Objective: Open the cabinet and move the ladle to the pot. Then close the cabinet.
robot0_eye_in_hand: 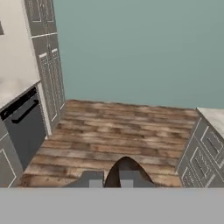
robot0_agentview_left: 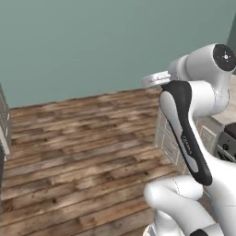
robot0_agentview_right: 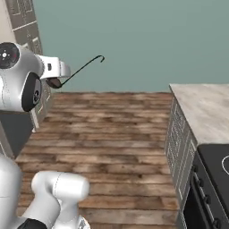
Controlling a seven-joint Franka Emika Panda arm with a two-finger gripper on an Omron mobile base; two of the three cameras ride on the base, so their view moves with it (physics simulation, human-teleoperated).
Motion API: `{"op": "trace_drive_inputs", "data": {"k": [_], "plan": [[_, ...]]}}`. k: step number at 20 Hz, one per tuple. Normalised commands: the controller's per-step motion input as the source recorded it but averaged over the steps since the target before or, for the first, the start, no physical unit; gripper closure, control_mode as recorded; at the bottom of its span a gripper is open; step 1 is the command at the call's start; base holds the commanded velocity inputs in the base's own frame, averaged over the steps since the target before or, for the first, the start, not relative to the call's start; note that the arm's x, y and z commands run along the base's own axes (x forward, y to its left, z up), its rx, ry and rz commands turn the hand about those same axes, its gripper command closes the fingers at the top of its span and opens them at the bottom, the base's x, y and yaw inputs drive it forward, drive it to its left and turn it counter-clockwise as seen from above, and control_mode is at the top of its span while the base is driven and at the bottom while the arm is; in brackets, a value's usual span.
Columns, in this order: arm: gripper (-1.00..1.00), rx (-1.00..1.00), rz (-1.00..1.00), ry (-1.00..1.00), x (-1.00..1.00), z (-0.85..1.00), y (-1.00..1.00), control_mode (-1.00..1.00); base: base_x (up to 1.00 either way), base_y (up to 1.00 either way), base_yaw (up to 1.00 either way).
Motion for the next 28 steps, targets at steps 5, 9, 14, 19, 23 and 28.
{"op": "trace_drive_inputs", "data": {"k": [5, 9, 14, 19, 23, 28], "plan": [[1.0, 0.0, 0.0, 0.0, 0.0, 0.0, 0.0, 1.0, 0.0, 0.0, -1.0], [1.0, 0.0, 0.0, 0.0, 0.0, 0.0, 0.0, 1.0, 0.0, 0.0, -0.98], [1.0, 0.0, 0.0, 0.0, 0.0, 0.0, 0.0, 1.0, 0.0, -0.08, -0.92], [1.0, 0.0, 0.0, 0.0, 0.0, 0.0, 0.0, 1.0, 0.0, -0.1, -0.81], [1.0, 0.0, 0.0, 0.0, 0.0, 0.0, 0.0, 1.0, 0.0, -0.01, -0.74], [1.0, 0.0, 0.0, 0.0, 0.0, 0.0, 0.0, 1.0, 0.11, 0.4, -0.5]]}}
